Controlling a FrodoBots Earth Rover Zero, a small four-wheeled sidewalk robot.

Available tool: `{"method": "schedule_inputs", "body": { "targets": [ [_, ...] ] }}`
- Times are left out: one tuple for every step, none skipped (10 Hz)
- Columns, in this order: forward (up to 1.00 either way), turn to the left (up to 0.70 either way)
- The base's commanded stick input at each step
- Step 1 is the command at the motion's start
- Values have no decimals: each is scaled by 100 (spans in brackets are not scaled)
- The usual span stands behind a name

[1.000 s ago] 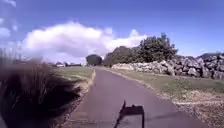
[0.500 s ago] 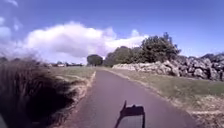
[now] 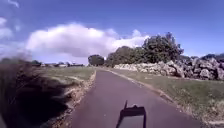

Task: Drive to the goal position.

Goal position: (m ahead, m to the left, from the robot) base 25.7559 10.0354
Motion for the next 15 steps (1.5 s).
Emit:
{"method": "schedule_inputs", "body": {
  "targets": [
    [70, 14],
    [70, 14],
    [70, 14],
    [70, 14],
    [70, 14],
    [70, 14],
    [70, 14],
    [70, 14],
    [70, 14],
    [70, 14],
    [70, 14],
    [70, 14],
    [70, 12],
    [70, 9],
    [70, 6]
  ]
}}
